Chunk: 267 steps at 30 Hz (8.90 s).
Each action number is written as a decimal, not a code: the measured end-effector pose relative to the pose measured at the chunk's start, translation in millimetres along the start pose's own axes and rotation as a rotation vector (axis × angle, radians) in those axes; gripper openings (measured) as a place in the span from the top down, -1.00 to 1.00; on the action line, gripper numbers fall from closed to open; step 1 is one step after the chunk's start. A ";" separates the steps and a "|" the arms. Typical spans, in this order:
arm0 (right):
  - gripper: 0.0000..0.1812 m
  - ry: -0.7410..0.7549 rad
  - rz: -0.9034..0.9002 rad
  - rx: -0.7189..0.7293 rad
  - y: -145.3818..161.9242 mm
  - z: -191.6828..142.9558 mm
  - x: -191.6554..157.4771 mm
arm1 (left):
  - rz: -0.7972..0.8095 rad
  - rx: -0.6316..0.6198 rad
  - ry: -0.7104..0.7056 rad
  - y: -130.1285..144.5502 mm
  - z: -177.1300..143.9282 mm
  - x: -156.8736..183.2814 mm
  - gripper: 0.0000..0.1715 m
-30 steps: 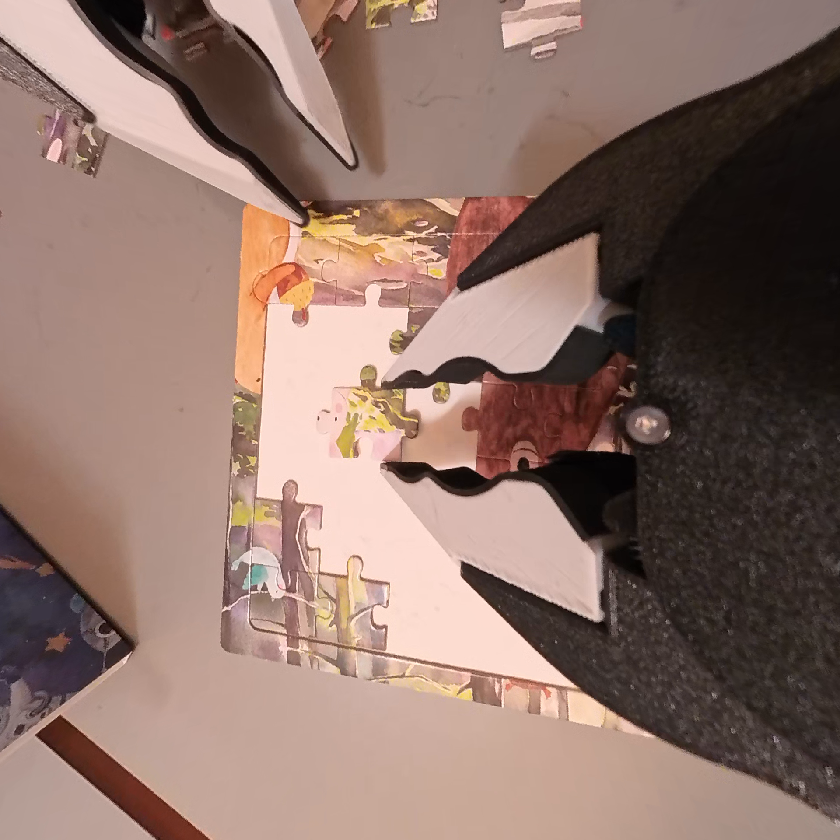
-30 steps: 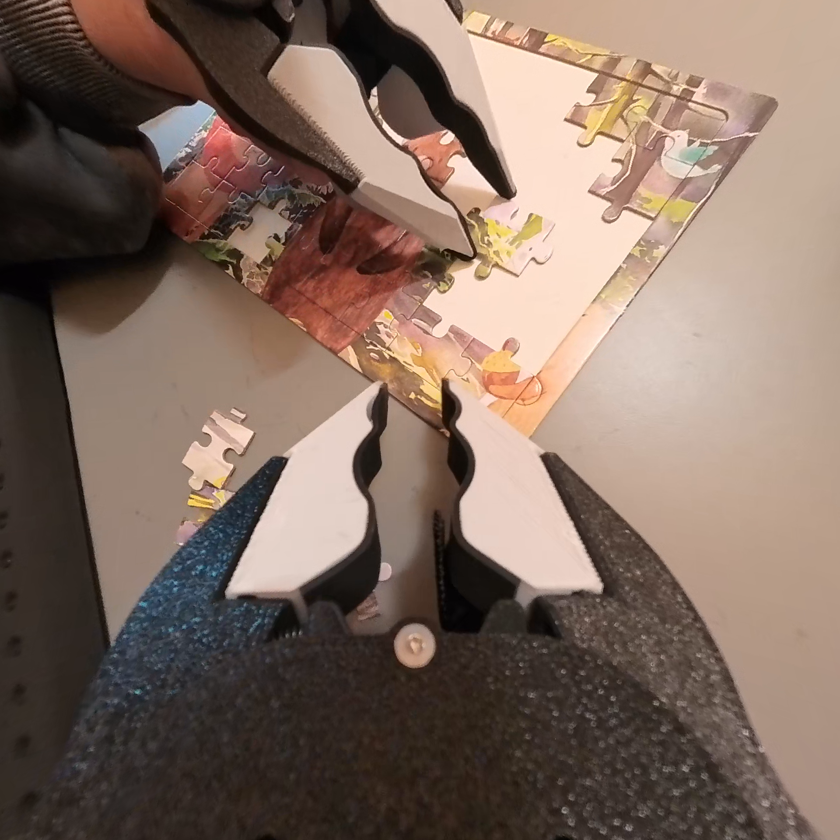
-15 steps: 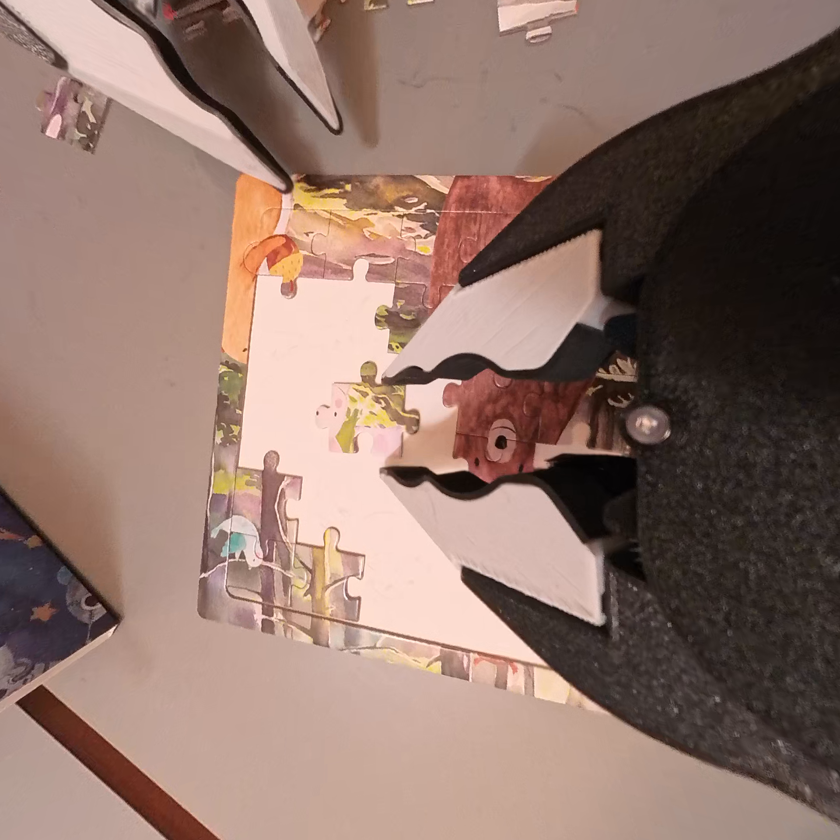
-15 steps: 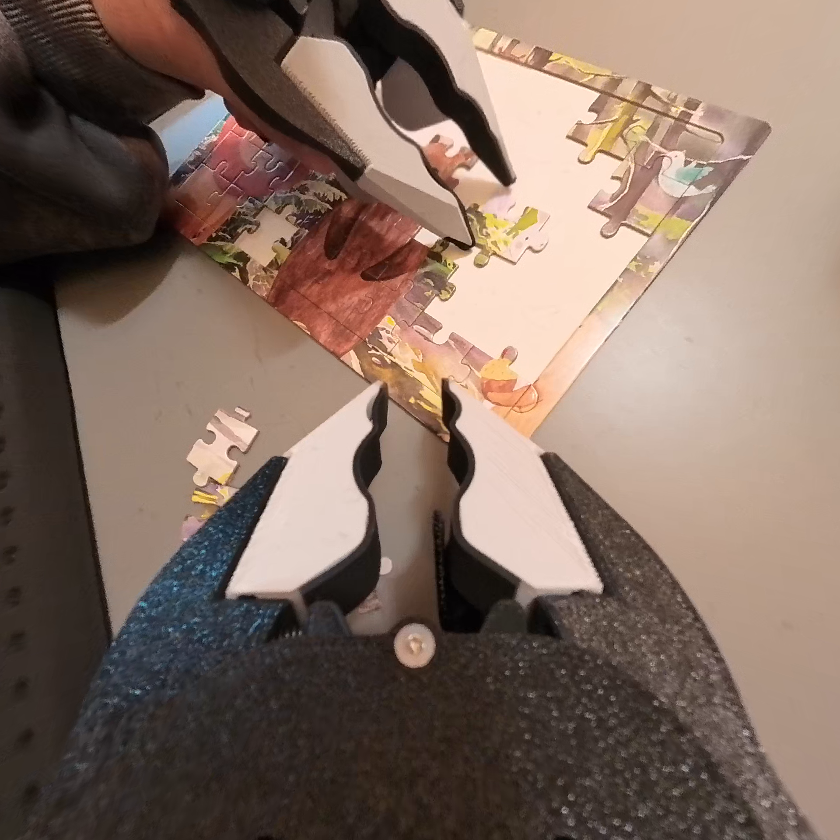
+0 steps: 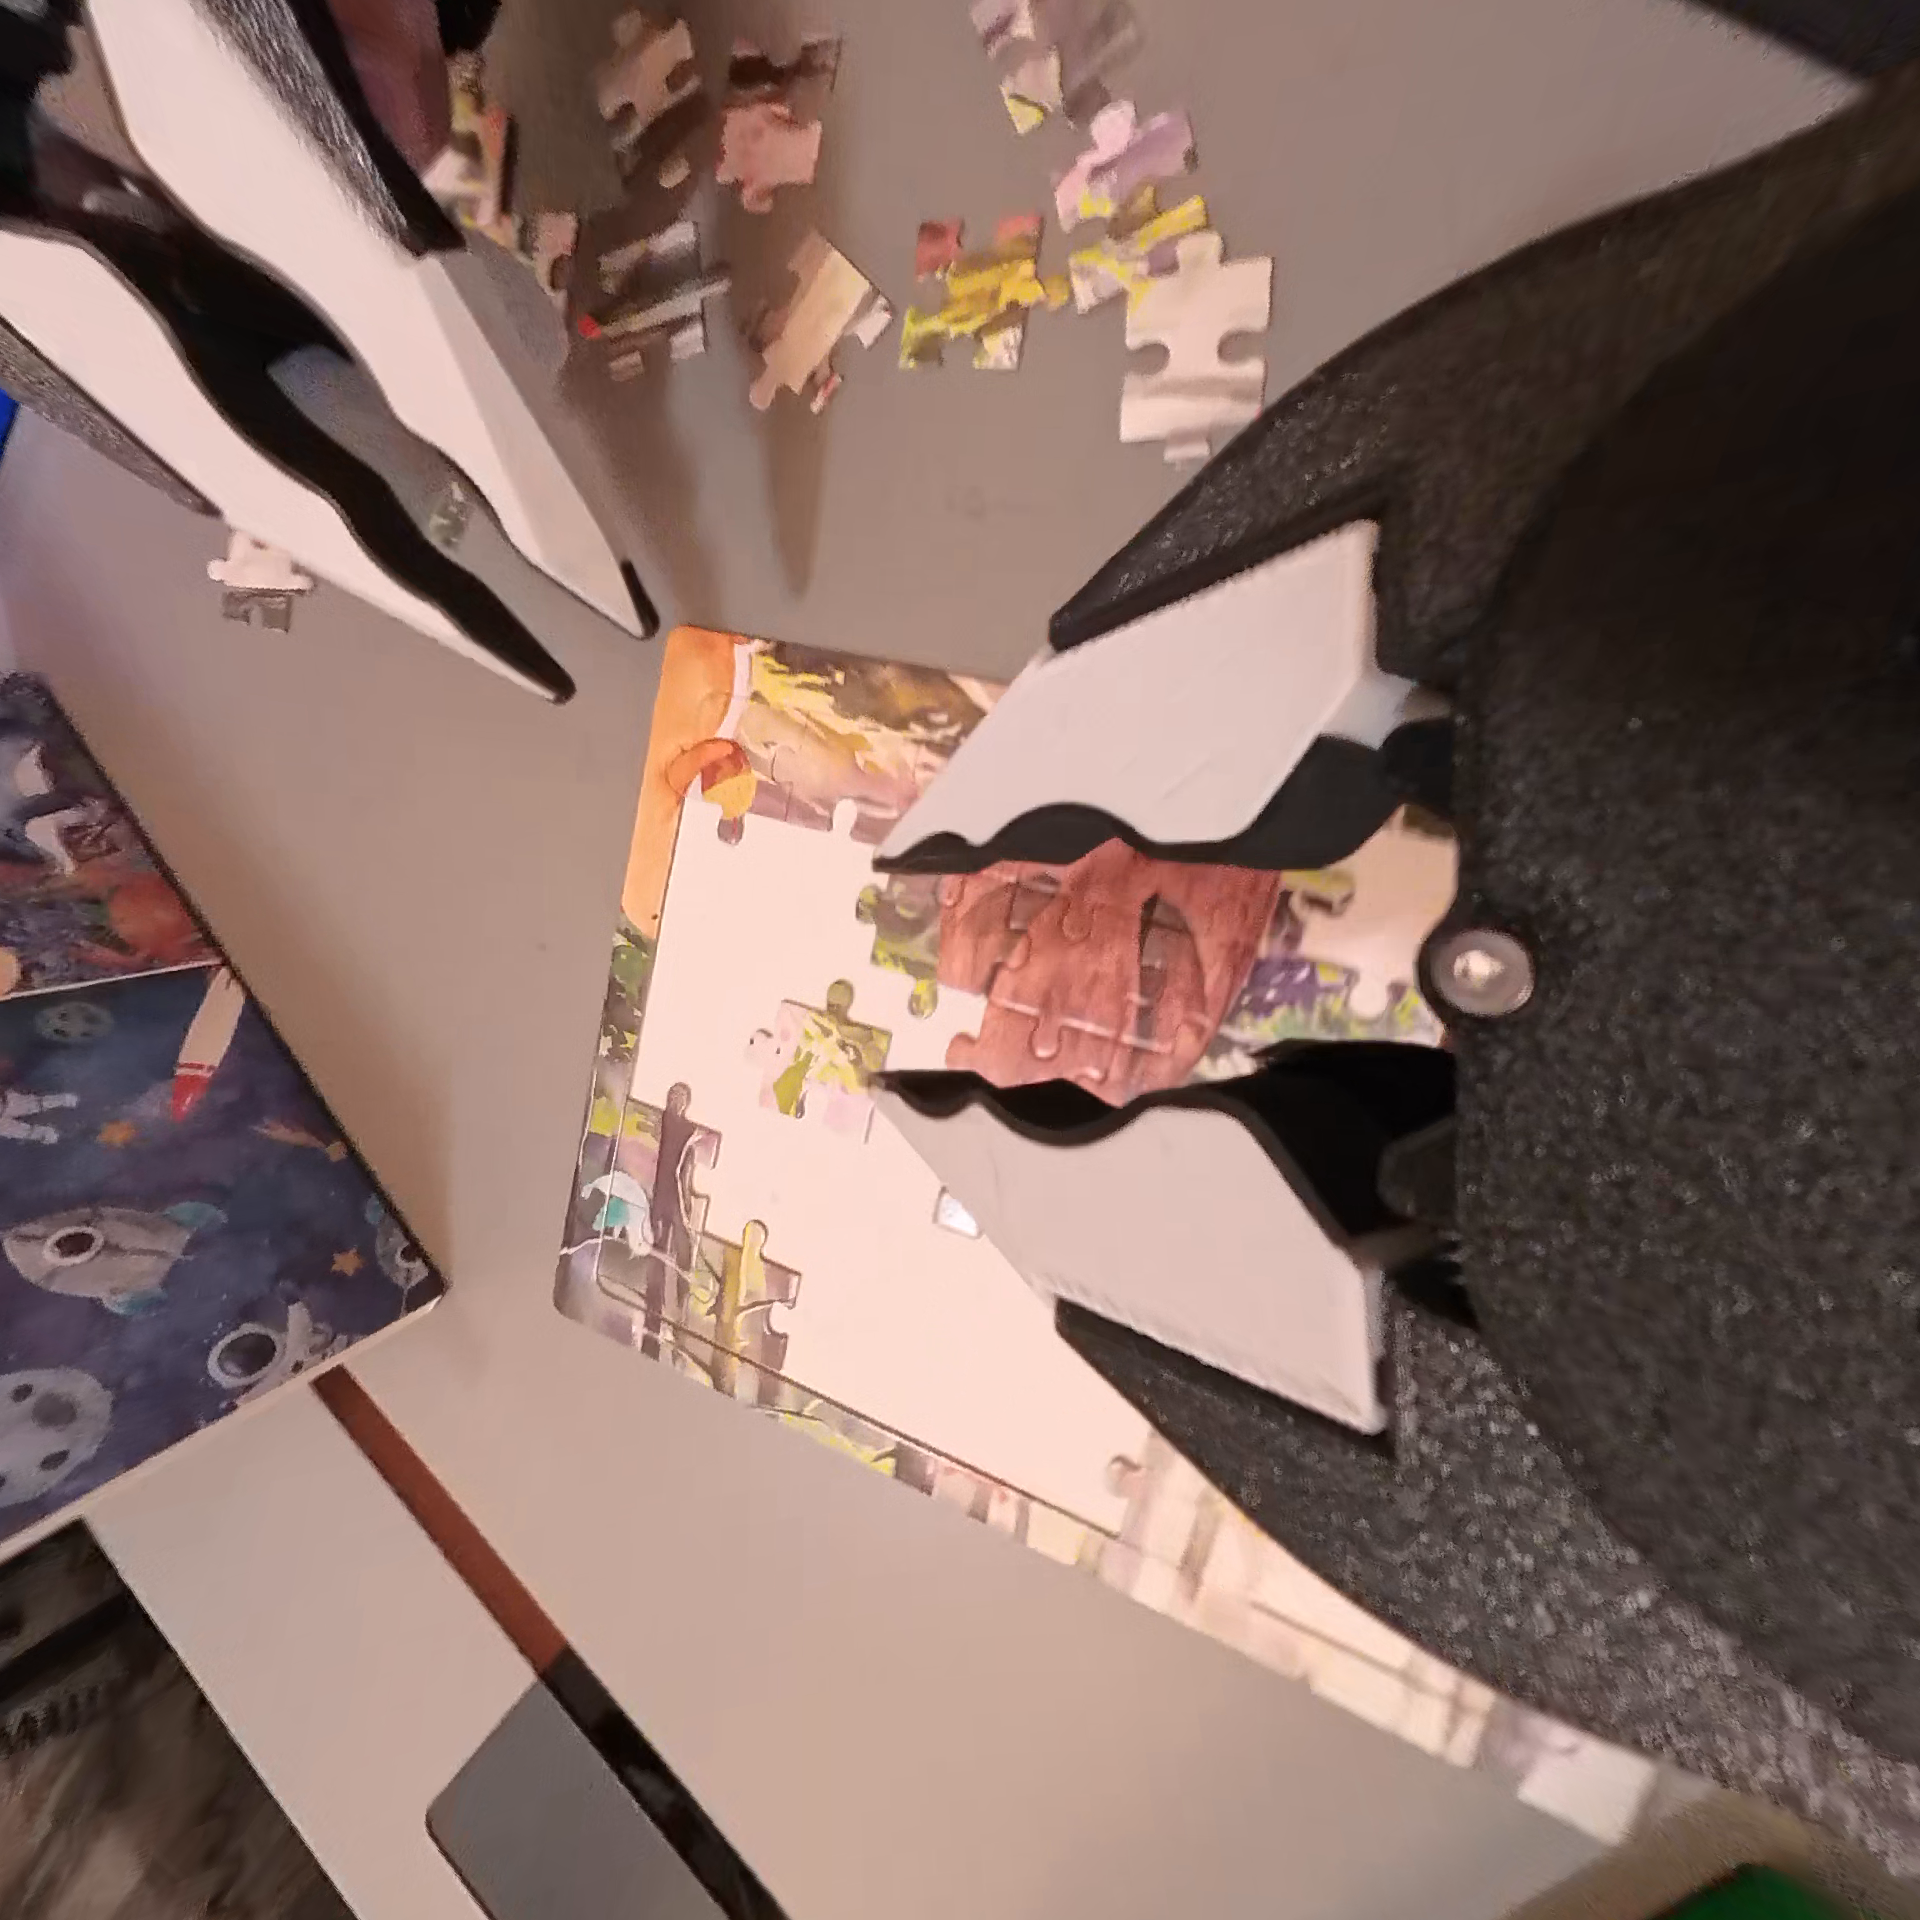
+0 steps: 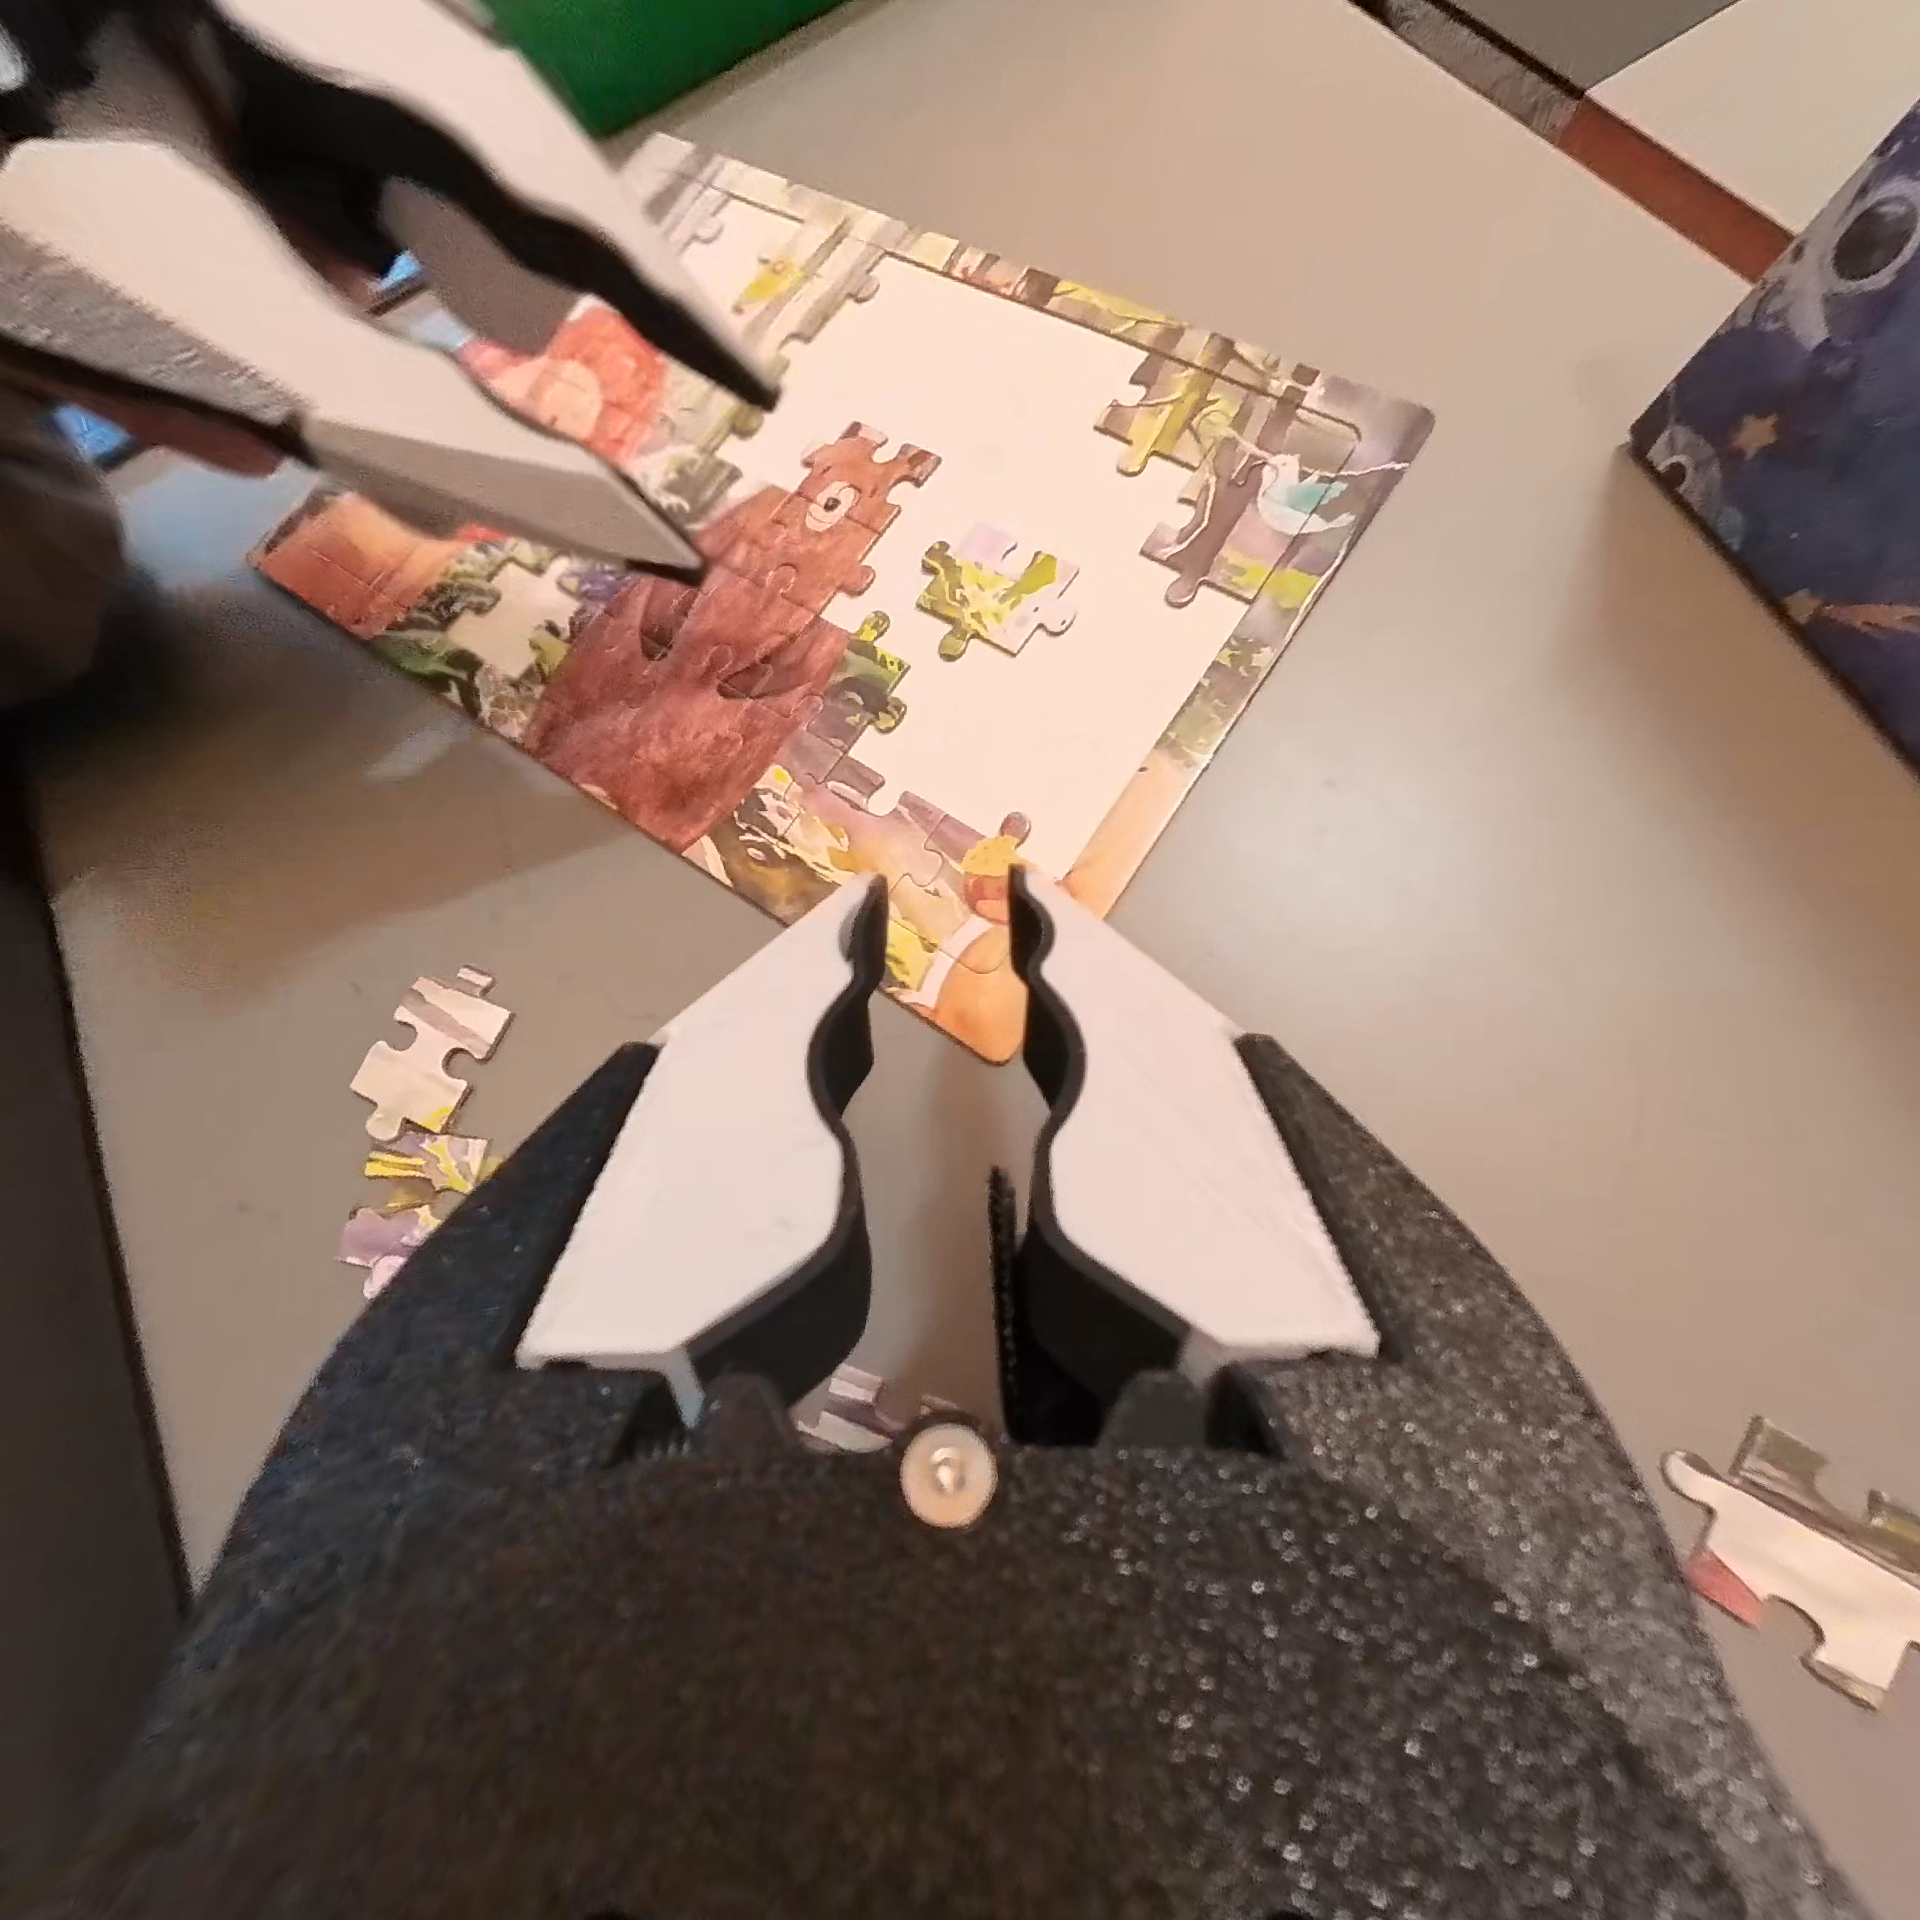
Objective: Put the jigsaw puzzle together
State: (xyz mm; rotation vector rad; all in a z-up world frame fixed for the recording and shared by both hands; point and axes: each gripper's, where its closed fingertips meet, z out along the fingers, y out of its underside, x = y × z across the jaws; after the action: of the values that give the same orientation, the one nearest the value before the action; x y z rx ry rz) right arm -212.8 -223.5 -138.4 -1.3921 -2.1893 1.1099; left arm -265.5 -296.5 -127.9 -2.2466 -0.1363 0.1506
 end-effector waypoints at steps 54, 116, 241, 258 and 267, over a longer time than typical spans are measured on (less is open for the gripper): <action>0.70 0.162 0.208 -0.184 128.9 -155.1 17.0 | -0.052 0.215 -0.145 20.2 -27.5 41.6 0.64; 0.78 0.177 -0.059 -0.339 120.2 -67.8 -67.9 | -0.028 0.174 -0.161 14.5 -17.7 39.5 0.66; 0.99 -0.480 -0.724 -0.405 -104.3 191.1 4.4 | -0.534 -0.094 -0.577 143.8 -84.2 -98.7 1.00; 0.86 -0.159 -0.573 -0.052 -161.9 -5.7 -36.6 | -0.464 -0.064 -0.640 135.8 -91.0 -99.2 0.89; 0.85 0.145 0.035 0.035 28.1 -112.1 -29.3 | -0.359 0.116 -0.658 98.0 -102.8 -94.0 0.85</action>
State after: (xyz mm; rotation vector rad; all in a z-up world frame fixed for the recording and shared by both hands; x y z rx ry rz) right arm -111.7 -193.3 -82.9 -1.4527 -2.0422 1.0206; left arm -337.7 -450.7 -134.1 -1.9426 -0.8502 0.6770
